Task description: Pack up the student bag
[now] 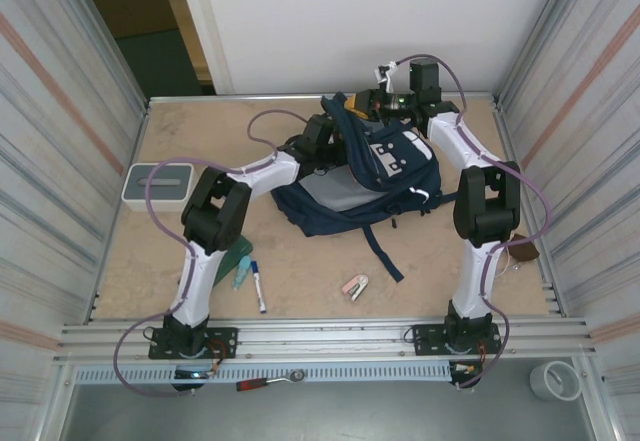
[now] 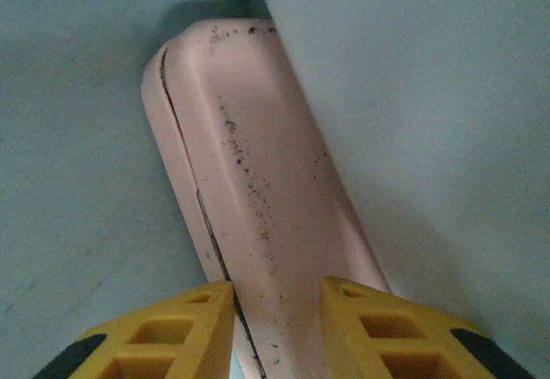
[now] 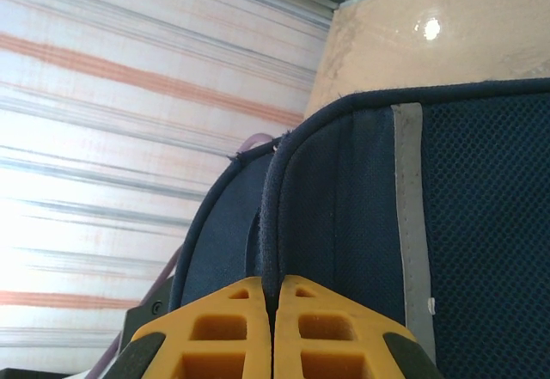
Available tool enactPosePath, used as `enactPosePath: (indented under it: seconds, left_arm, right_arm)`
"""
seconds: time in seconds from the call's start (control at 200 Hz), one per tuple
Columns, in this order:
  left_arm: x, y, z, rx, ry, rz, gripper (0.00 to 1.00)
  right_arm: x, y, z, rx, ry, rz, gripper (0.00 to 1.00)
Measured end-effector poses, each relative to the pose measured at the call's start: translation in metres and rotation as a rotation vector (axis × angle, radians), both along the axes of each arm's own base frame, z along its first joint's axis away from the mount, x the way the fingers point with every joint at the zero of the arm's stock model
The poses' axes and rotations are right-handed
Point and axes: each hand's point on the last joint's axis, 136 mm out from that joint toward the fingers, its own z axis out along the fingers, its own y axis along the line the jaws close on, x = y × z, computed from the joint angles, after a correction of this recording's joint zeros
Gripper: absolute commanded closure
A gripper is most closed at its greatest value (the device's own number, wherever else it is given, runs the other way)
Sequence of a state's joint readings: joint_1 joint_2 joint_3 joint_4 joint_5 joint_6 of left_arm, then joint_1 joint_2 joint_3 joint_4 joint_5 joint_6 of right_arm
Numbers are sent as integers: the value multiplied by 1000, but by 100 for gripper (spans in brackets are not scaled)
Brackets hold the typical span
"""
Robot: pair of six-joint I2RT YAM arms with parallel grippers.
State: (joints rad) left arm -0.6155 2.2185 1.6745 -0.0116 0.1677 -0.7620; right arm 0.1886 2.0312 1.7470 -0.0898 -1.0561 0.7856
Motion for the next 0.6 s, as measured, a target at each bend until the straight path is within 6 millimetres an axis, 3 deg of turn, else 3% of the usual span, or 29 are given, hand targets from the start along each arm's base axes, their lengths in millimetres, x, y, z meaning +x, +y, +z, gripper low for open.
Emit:
enactPosePath:
  seconds: [0.095, 0.281, 0.446, 0.601]
  left_arm:
    - [5, -9, 2, -25, -3, -21, 66]
    - [-1, -12, 4, -25, -3, -65, 47]
    - [-36, 21, 14, 64, -13, -91, 31]
    - [-74, 69, 57, 177, -93, -93, 26]
  right_arm:
    - [2, 1, 0, 1, -4, 2, 100]
    - [6, -9, -2, -4, -1, -17, 100]
    - [10, -24, -10, -40, -4, -45, 100]
    - [8, -25, -21, -105, -21, -58, 99]
